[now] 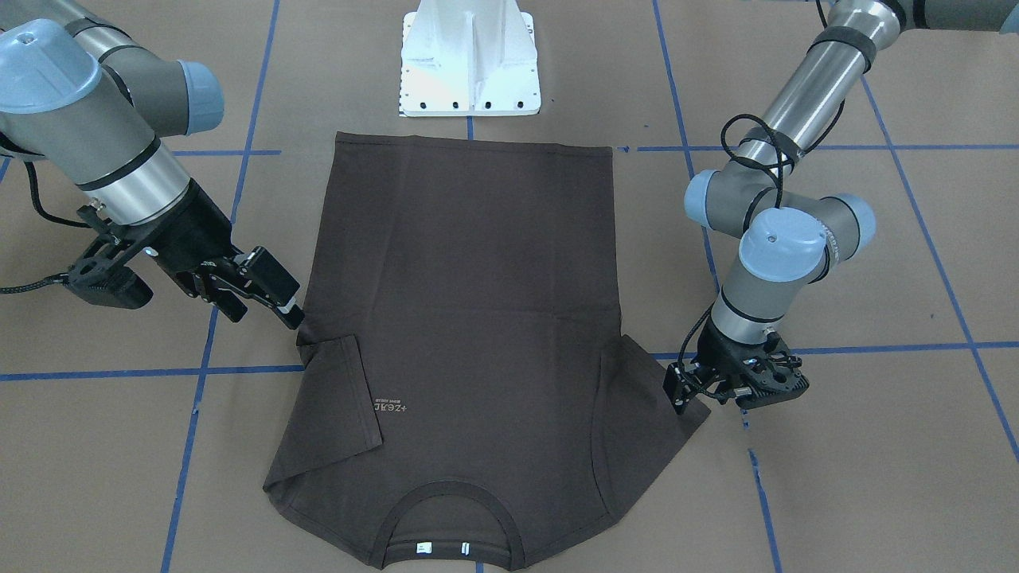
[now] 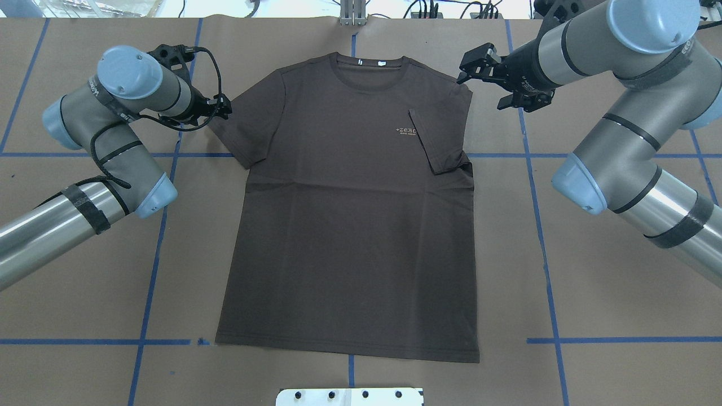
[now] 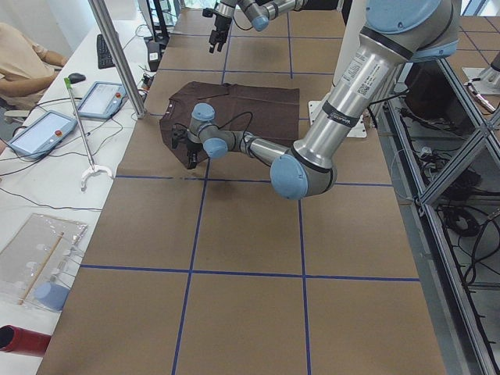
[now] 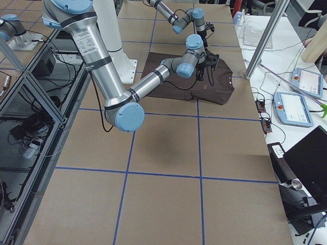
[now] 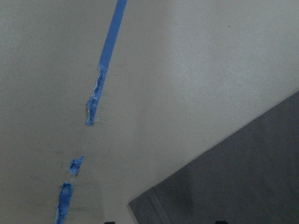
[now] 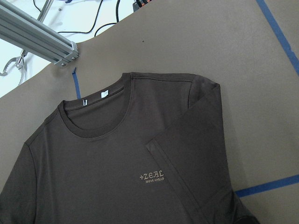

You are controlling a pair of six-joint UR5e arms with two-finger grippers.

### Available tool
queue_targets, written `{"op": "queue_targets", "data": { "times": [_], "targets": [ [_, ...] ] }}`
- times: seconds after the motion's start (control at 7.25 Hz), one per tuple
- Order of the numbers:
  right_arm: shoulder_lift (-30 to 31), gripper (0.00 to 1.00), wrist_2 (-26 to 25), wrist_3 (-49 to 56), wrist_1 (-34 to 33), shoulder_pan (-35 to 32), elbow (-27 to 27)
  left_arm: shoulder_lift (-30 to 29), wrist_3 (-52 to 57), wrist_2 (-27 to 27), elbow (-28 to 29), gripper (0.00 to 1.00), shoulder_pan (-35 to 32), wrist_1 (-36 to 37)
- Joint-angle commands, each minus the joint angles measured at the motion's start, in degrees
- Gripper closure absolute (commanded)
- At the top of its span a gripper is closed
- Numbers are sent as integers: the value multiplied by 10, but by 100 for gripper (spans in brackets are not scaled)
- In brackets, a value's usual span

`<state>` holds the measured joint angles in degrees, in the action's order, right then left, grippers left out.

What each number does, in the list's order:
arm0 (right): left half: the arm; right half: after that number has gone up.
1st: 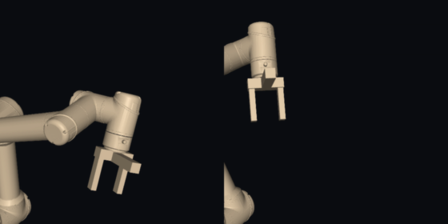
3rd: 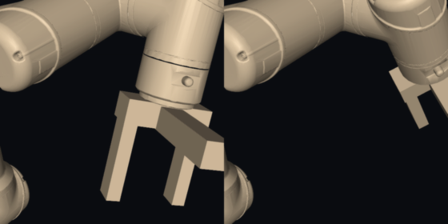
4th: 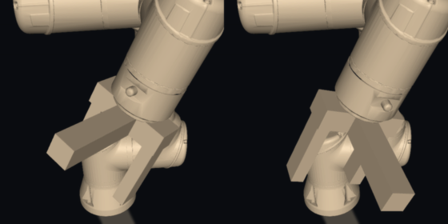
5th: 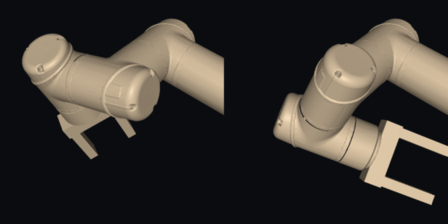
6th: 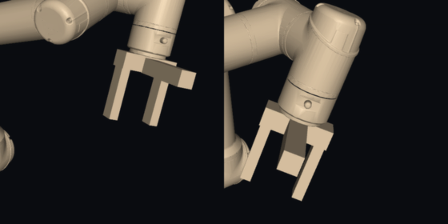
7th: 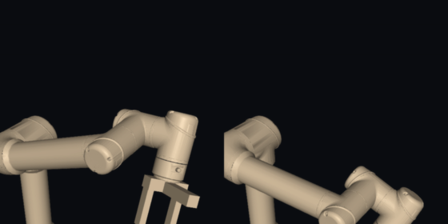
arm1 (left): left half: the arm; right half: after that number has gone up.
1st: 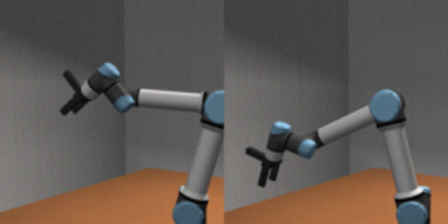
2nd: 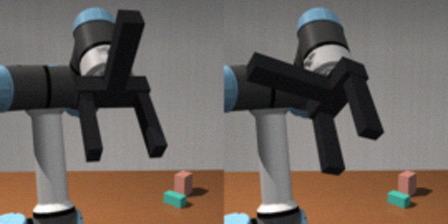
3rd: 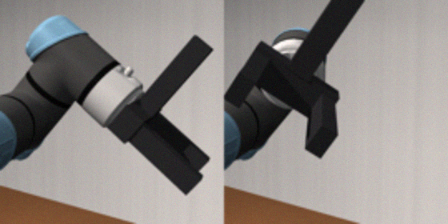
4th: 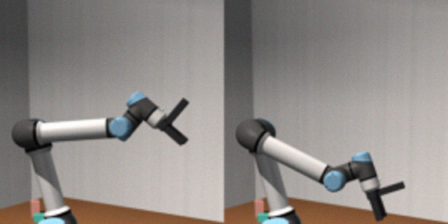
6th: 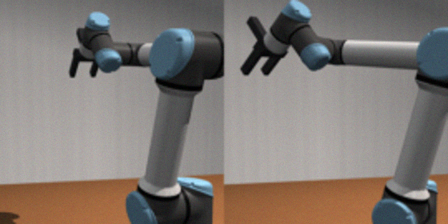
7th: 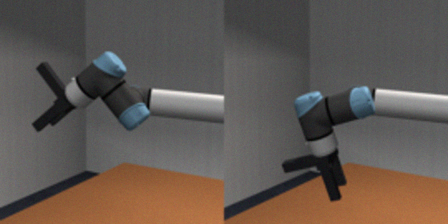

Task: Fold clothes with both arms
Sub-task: 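Bring the left gripper to the shirt shoulder while the right gripper holds near the collar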

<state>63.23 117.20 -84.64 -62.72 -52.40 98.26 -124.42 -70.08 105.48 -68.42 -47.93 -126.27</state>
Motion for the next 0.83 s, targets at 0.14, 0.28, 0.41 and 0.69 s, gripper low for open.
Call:
{"op": "queue_targets", "data": {
  "times": [0.14, 0.28, 0.41, 0.69],
  "targets": [
    [-1, 0, -2, -1, 0, 1, 0, -17, 3, -19, 21, 33, 0, 0],
    [-1, 0, -3, -1, 0, 1, -1, -17, 3, -19, 26, 35, 0, -1],
    [-1, 0, -3, -1, 0, 1, -1, -16, 3, -19, 34, 35, 0, -12],
    [-1, 0, -3, -2, 0, 1, -1, -17, 3, -19, 40, 40, 0, -17]
  ]
}}
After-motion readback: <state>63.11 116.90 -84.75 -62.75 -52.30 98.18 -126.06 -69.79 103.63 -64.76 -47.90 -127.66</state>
